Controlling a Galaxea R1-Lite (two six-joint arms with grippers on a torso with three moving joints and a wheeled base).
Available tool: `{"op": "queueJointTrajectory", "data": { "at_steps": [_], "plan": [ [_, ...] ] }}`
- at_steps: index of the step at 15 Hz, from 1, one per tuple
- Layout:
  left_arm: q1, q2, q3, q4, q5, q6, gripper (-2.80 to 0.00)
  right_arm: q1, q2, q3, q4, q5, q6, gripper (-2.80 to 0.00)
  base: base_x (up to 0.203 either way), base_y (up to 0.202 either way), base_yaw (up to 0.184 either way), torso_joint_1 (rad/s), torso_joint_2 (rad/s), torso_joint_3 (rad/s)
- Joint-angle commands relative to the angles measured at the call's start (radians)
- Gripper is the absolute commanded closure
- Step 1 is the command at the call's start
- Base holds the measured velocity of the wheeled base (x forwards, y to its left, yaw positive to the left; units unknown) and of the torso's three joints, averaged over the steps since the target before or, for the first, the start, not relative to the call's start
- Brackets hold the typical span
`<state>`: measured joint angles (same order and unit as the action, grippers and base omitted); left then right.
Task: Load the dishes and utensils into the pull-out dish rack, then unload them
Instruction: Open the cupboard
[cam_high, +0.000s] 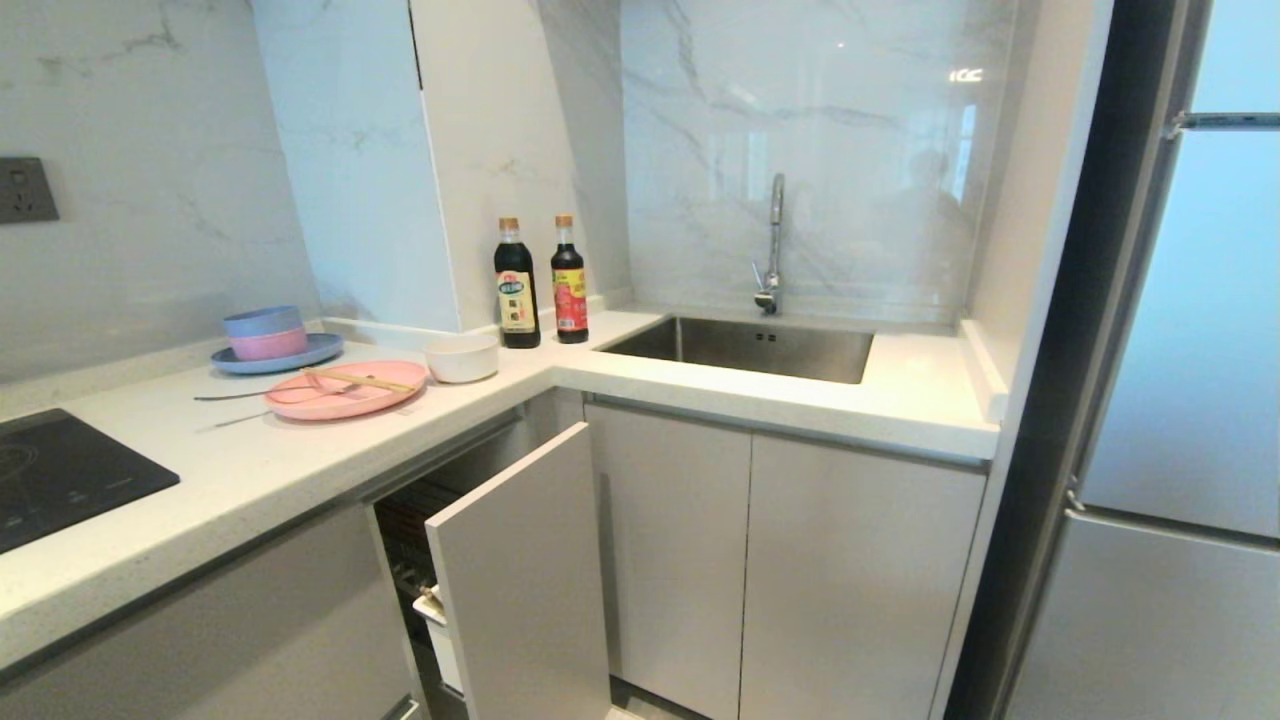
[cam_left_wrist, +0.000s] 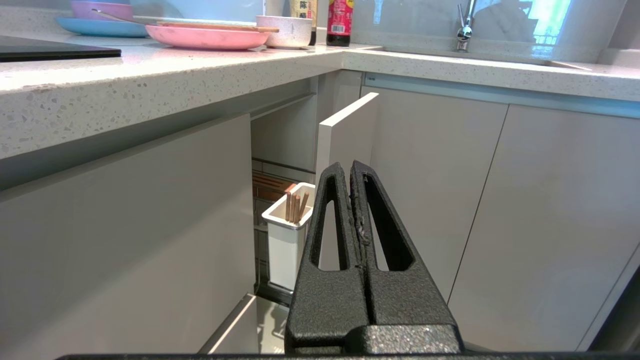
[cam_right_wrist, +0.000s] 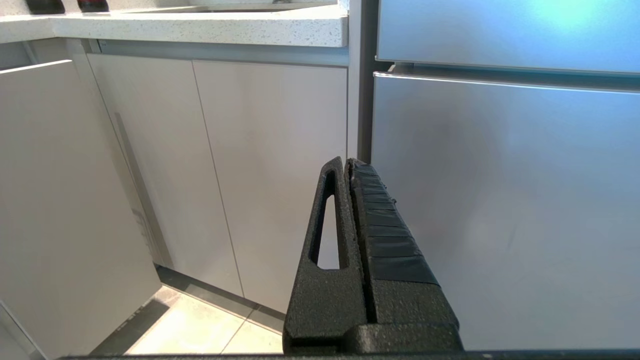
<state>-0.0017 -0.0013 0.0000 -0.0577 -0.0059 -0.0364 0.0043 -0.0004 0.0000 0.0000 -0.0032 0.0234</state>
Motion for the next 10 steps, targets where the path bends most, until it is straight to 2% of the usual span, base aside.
{"op": "queueJointTrajectory", "data": {
  "at_steps": [1, 10],
  "plan": [
    [0.000, 0.001, 0.026, -0.001, 0.000, 0.000, 0.00, 0.001, 0.000, 0.002, -0.001, 0.000, 0.000, 0.00, 0.000, 0.000, 0.000, 0.000, 0.00, 0.000],
    [0.000, 0.001, 0.026, -0.001, 0.000, 0.000, 0.00, 0.001, 0.000, 0.002, 0.000, 0.000, 0.000, 0.00, 0.000, 0.000, 0.000, 0.000, 0.00, 0.000]
  ]
}}
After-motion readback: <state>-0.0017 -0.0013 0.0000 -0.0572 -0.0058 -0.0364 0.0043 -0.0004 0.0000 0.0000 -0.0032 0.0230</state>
